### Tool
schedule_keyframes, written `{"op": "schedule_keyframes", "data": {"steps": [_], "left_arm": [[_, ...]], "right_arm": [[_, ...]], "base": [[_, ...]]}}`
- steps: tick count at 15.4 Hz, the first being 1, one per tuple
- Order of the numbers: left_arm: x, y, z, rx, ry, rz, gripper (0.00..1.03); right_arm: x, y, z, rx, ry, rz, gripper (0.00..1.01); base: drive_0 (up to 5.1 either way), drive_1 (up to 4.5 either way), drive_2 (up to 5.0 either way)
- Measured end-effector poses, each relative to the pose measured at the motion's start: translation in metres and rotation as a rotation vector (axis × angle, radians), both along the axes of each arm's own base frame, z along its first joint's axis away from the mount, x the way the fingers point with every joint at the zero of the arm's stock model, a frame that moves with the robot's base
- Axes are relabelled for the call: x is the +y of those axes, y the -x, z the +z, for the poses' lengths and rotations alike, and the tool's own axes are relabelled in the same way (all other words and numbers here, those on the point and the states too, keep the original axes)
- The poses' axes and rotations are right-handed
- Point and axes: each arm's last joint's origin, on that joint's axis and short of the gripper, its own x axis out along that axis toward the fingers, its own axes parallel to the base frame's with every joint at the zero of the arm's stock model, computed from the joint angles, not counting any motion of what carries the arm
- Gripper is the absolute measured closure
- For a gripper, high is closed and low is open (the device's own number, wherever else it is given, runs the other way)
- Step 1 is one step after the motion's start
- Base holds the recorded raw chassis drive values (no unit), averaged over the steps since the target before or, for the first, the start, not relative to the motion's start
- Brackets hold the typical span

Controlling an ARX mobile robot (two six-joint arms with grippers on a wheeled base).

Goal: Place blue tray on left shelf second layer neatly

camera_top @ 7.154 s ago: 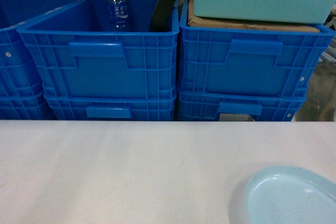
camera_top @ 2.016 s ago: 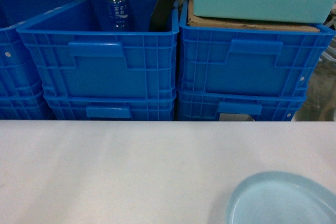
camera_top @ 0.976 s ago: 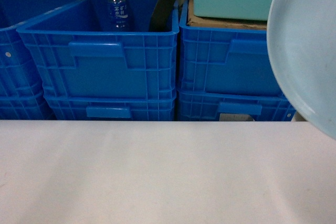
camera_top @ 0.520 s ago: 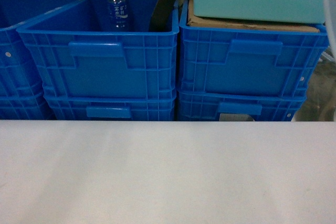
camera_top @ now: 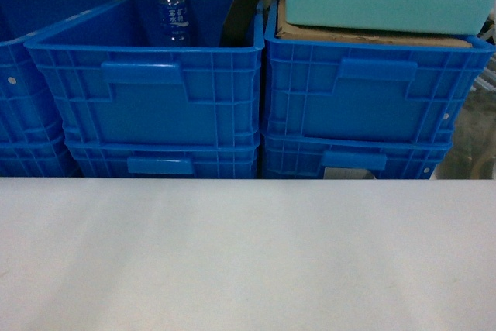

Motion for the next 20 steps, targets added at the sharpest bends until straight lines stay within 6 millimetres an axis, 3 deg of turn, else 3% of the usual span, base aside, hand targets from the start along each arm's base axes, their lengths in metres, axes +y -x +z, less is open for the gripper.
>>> {"op": "schedule_keyframes", "data": {"steps": [12,20], "left_arm": [[0.0001,0.0000,0.0000,0.000,0.000,0.002,0.05],[0.0001,0.0000,0.0000,0.000,0.000,0.002,0.05]], "right_arm": [[0.0000,-0.0001,-0.0001,0.001,0.000,0.000,0.99],[0.0000,-0.0001,0.0000,0.000,0.000,0.000,0.99]], "base": [[0.0,0.00,0.0],[-1.6,-1.64,-1.6]]}}
